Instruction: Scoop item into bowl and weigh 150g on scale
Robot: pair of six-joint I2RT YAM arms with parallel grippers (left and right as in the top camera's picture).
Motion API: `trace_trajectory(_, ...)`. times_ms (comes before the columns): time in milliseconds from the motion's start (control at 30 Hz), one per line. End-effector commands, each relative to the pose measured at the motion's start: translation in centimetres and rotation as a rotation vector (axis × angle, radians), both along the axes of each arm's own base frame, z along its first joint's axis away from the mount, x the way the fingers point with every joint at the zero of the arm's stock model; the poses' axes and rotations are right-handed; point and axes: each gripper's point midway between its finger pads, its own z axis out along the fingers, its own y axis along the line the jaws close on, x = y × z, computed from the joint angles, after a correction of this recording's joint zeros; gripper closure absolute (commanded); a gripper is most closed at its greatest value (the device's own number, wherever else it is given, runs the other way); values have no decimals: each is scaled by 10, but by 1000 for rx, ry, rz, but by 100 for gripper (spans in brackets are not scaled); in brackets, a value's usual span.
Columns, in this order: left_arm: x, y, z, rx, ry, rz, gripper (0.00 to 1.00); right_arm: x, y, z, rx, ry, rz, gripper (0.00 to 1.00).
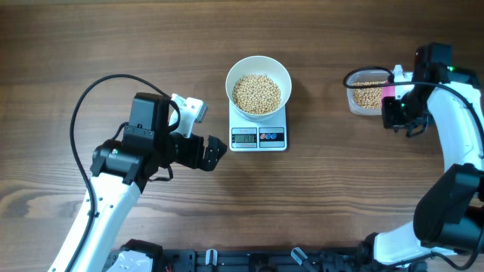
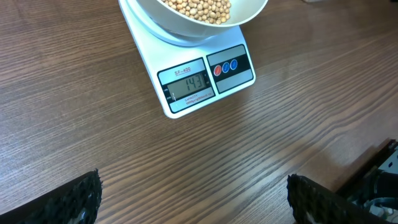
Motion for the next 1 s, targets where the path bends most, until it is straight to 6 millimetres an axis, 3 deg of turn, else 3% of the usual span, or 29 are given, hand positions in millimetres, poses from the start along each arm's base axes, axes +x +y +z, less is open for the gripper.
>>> trace_trajectory(0, 1, 2, -1, 11, -9, -11, 0, 3, 8, -6, -14, 8, 21, 96)
trace_trajectory(167, 1, 2, -1, 11, -9, -11, 0, 8, 21, -6, -36, 5, 108, 96)
trace_trajectory(267, 1, 2, -1, 11, -9, -11, 0, 10, 2, -3, -155, 7, 100, 96)
trace_trajectory(367, 1, 2, -1, 11, -9, -11, 0, 13, 0, -4, -167, 6, 109, 96)
trace_trajectory(567, 1, 2, -1, 11, -9, -11, 0, 6, 18, -31, -87, 98, 183, 96)
trace_trajectory(667, 1, 2, -1, 11, -9, -11, 0, 7, 31, -33, -60, 97, 210, 96)
trace_trajectory(967, 1, 2, -1, 11, -9, -11, 0, 3, 44, -34, -7, 111, 224, 96)
